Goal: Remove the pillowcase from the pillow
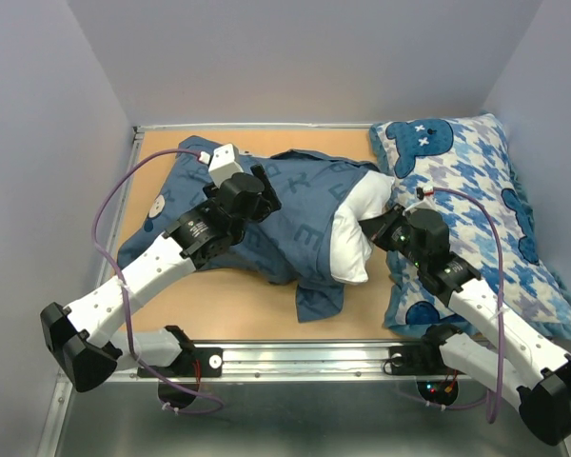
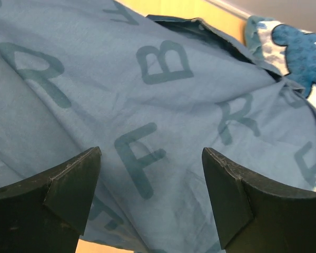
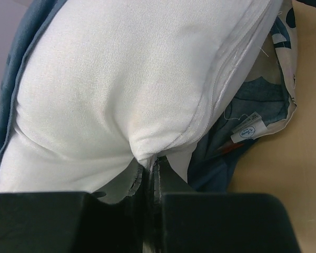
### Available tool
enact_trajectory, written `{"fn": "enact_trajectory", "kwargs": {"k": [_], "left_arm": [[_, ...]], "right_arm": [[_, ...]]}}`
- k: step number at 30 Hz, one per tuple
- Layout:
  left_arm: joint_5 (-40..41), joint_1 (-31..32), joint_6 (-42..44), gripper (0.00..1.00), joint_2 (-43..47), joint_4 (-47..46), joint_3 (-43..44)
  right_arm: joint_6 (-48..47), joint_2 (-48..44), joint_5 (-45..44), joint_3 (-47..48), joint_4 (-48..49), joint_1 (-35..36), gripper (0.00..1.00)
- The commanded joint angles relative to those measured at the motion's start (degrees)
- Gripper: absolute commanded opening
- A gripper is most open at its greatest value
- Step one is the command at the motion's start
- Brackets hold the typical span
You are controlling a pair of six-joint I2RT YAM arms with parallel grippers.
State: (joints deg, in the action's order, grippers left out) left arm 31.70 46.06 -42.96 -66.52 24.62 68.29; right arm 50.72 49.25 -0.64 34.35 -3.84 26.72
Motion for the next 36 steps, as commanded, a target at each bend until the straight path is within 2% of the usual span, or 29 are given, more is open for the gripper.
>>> {"fn": "enact_trajectory", "kwargs": {"k": [1,5,11,13,15,17,20,21,26,36], "left_arm": [[3.4,-0.1,-2.0,0.89,-1.4,2.6,-0.5],[4.8,-0.2,-3.5,0.90,-1.1,3.1,-2.1],[2.7,-0.9,-2.0,0.90,-4.1,-1.1,-3.4],[1.9,-1.8,-0.3,0.88,-5.6,-3.3,-3.0],[1.3,-3.1,0.5,0.80,-6.1,-4.0,-2.6],[0.5,-5.4,2.2,0.63,-5.6,-5.4,-2.4],[1.1,-7.9,2.6,0.14,-4.9,-4.9,-1.5],[1.8,-9.4,2.5,0.00,-4.8,-4.3,-1.1],[5.7,-14.9,2.7,0.00,-4.1,-2.9,0.2],[7.4,-32.5,3.3,0.00,-6.7,-5.5,-1.0]], "right_arm": [[-1.3,-0.3,0.2,5.4,2.3,0.5,0.01],[-1.4,-0.1,0.2,5.3,2.1,0.5,0.01],[-1.6,0.0,0.2,5.5,2.2,0.5,0.01],[-1.7,0.0,0.2,5.9,1.9,0.5,0.01],[-1.8,0.0,0.2,6.2,1.6,0.5,0.01],[-2.0,0.0,0.2,6.6,1.2,0.5,0.01],[-2.0,-0.2,0.2,7.0,0.7,0.5,0.01],[-2.1,-0.2,0.2,7.4,0.5,0.5,0.01],[-2.4,-1.5,-0.1,8.4,-0.8,0.5,0.01],[-3.2,-2.4,0.2,16.4,-4.4,0.5,0.01]]}}
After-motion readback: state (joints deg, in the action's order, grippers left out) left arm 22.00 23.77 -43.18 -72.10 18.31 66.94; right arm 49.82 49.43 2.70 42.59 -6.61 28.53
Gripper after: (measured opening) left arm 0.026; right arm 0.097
